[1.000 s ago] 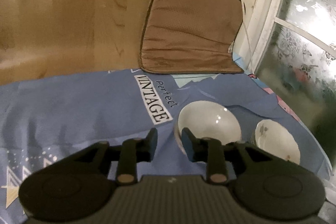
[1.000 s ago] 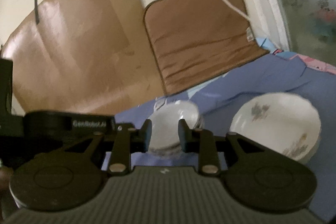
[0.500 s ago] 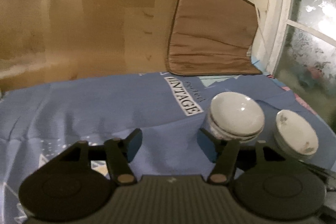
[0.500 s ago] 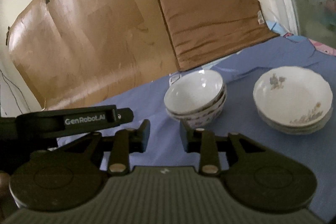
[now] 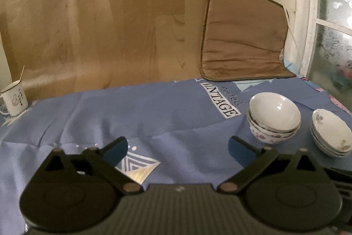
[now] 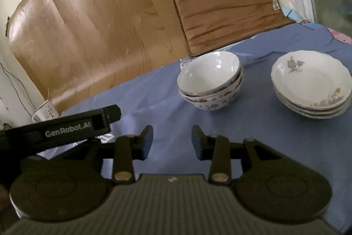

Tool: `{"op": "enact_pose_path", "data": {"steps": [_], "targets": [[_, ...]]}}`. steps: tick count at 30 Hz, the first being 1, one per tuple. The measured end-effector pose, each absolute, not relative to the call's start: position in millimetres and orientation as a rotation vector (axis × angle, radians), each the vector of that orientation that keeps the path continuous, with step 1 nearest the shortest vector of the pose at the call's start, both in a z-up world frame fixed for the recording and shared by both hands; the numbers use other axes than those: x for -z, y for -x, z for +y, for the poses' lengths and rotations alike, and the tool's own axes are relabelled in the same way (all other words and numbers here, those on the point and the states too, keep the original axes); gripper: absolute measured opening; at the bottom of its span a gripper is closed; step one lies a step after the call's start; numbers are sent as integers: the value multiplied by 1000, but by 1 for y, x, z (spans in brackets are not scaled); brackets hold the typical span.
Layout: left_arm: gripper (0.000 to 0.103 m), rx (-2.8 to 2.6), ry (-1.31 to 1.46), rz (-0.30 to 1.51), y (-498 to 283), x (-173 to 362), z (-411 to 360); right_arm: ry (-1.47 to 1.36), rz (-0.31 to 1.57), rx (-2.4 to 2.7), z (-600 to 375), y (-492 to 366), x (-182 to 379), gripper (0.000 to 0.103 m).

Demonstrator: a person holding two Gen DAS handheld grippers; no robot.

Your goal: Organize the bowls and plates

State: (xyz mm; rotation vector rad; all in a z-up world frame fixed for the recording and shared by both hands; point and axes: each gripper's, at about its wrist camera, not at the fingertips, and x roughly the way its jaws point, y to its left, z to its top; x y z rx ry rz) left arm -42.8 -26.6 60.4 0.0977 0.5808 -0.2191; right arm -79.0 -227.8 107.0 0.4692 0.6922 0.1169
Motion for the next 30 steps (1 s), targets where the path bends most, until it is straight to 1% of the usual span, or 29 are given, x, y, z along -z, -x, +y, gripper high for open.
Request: {"op": "enact_pose_path", "data": {"steps": [9,11,16,25,30], "targets": [[103,192,-108,571,42,-62,-24,-468,693,-107,-228,79,-108,42],[103,191,-104,571,43,-62,-23,-477,697,-98,-230,78,-107,44],[103,196,-105,568,46,-64,-25,-508,705,-81,-237,80,-108,45],[103,168,-118,534,67,-77,-25,-529,667,-105,-239,88,-120,47],[103,172,-70,550,73,-80,-19,-528,655,-123,-239,92,-123,52]]}}
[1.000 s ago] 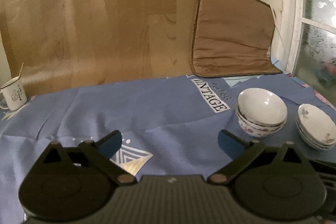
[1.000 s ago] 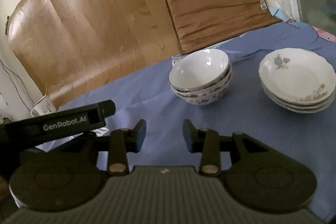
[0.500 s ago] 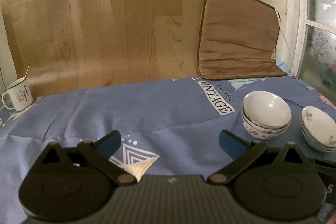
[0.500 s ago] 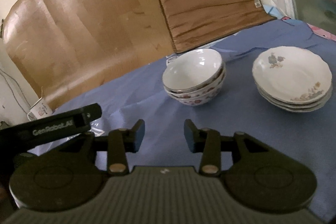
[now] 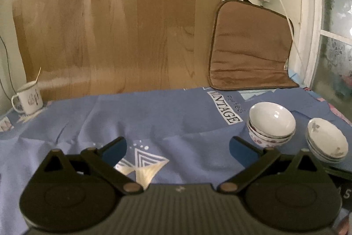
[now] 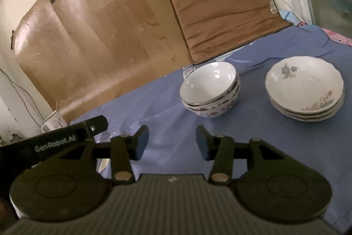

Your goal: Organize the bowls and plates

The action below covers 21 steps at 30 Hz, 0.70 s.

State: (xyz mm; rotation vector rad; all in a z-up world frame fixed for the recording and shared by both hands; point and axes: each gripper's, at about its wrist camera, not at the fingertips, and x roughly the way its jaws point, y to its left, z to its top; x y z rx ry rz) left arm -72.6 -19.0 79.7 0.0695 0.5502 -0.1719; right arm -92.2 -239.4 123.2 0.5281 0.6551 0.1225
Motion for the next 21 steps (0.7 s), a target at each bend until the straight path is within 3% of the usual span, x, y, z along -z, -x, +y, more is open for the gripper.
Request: {"op": "enact_pose_path", "data": {"steps": [21], "targets": [[103,176,-50,541,83,-77,-29,-481,596,-68,-248,121,-134,54]]}}
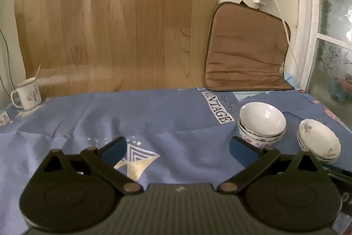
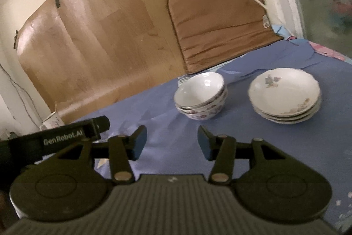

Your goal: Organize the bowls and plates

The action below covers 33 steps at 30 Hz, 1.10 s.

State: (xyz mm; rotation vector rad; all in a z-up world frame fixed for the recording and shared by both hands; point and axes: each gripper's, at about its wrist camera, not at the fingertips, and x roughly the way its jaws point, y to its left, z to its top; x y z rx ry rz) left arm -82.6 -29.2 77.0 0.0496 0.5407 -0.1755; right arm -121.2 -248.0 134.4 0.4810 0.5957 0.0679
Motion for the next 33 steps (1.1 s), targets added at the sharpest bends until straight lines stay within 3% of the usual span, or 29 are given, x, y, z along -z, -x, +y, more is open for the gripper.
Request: {"op": "enact_pose_path", "data": {"steps": [33], "targets": [[103,175,-79,673,39,-37,-28,-438,603,-5,-249,96,-120,61]]}}
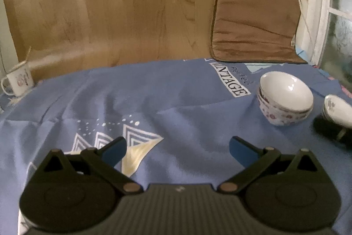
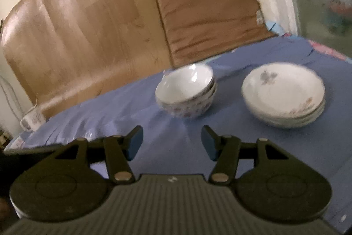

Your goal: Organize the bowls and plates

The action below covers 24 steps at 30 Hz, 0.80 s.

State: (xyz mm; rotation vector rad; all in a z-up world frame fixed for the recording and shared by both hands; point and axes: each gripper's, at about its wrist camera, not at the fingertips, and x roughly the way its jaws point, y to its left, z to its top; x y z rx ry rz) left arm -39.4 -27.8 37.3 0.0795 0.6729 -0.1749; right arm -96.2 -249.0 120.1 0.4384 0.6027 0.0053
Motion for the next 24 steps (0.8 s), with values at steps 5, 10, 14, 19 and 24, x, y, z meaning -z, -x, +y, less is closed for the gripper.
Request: {"op": "enact_pose_path", "data": {"steps": [5,10,14,19,24], "targets": [[103,318,63,737,13,-49,-22,-427,564,19,-288,72,-148,61],[94,444,157,816,-17,-58,-36,-362,741,-66,-323,7,-155,60],[83,494,221,911,-40,-52,-52,-351,910,-133,-339,-38,-142,59],[67,515,263,985,-59,-41,-72,-355,1061,-202,-342,-62,-119,59],[53,519,284,1046,-69,-25,-86,-364,1134,-243,-340,-76,-102,56]]}}
